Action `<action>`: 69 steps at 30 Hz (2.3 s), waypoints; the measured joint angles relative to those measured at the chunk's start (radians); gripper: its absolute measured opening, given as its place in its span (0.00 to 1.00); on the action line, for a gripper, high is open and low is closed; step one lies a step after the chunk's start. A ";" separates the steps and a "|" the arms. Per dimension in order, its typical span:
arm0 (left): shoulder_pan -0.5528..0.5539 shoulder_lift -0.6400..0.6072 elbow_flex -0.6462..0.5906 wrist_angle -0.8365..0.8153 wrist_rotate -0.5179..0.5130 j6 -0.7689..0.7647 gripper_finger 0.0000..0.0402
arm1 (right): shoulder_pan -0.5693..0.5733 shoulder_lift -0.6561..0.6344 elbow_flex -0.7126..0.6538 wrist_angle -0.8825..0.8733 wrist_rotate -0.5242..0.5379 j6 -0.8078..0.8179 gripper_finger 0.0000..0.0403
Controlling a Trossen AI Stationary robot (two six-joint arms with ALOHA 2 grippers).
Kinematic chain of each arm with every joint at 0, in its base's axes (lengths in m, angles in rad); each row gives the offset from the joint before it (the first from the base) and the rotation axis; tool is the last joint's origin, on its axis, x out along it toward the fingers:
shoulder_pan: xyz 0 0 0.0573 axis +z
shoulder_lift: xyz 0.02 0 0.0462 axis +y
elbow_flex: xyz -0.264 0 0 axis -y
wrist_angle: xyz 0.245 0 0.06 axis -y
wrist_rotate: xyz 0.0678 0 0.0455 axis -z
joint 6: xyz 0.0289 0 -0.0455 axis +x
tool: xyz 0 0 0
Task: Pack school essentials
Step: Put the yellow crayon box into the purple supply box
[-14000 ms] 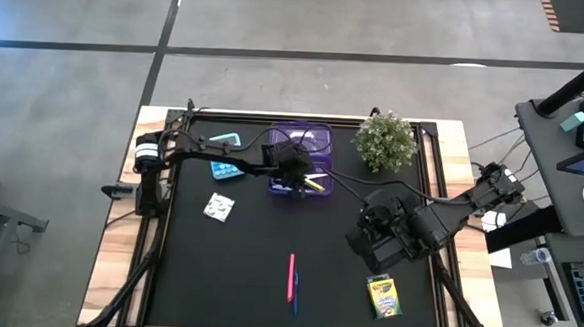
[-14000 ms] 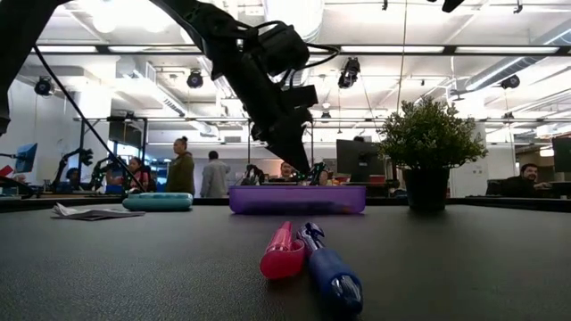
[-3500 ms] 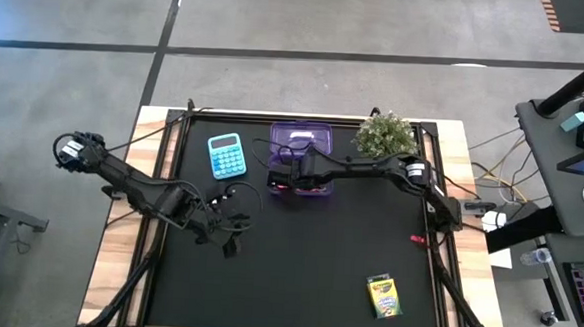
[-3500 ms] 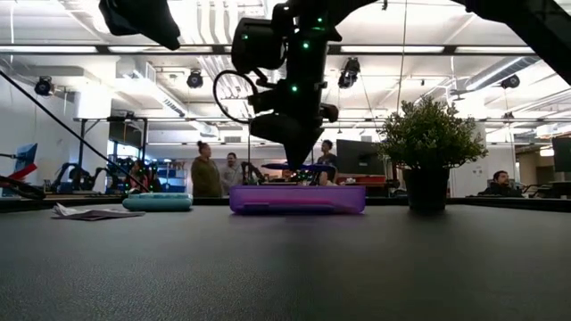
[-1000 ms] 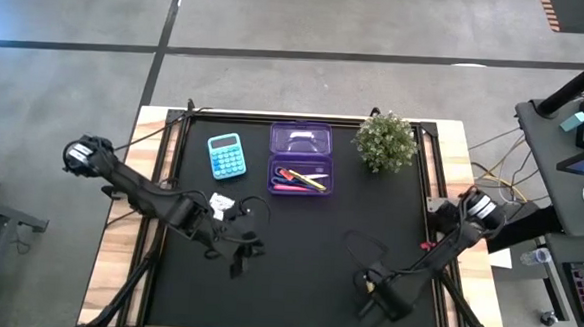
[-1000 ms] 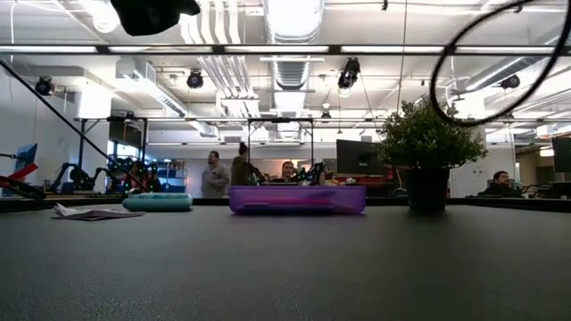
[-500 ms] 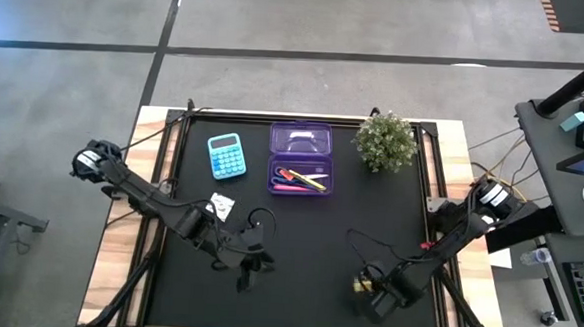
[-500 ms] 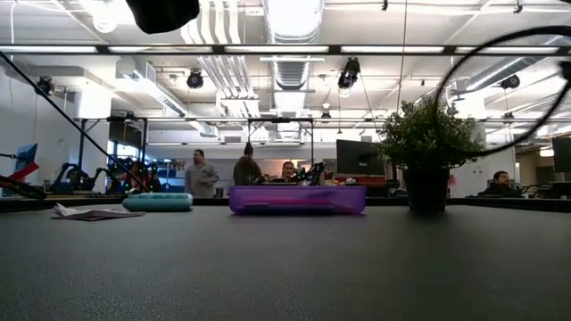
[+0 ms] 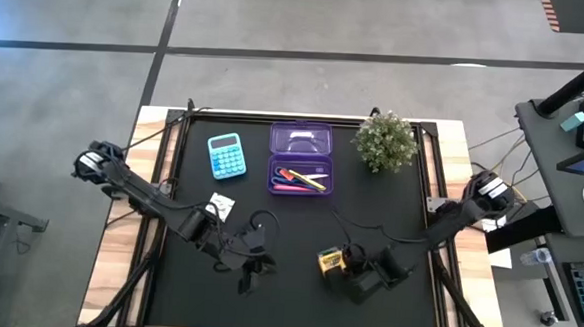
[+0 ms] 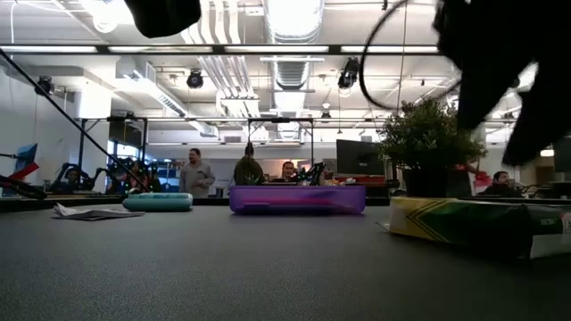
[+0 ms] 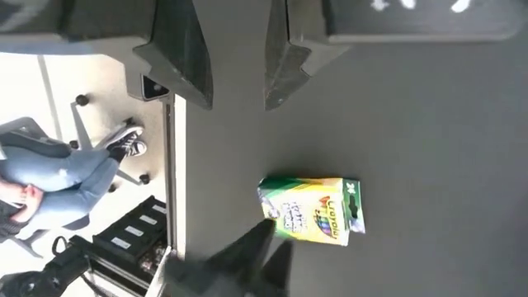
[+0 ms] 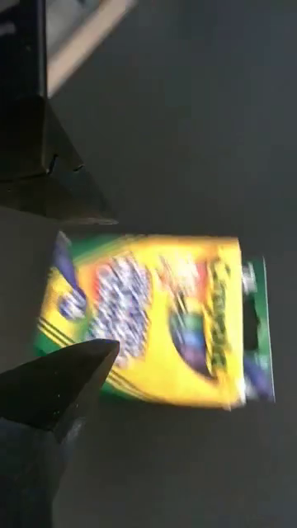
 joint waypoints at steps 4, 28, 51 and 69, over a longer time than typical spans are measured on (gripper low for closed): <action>-0.003 0.050 0.000 0.019 0.000 0.000 0.23 | 0.021 -0.033 0.051 -0.164 -0.025 0.016 0.57; 0.019 0.406 0.005 0.248 -0.026 -0.052 0.23 | 0.037 0.146 0.036 -0.114 -0.132 -0.101 0.54; 0.043 0.407 0.002 0.301 -0.285 0.138 0.23 | 0.000 0.134 0.054 0.099 0.133 -0.154 0.54; 0.034 0.498 0.001 0.324 -0.316 0.160 0.23 | -0.035 0.076 0.031 -0.105 0.132 -0.038 0.54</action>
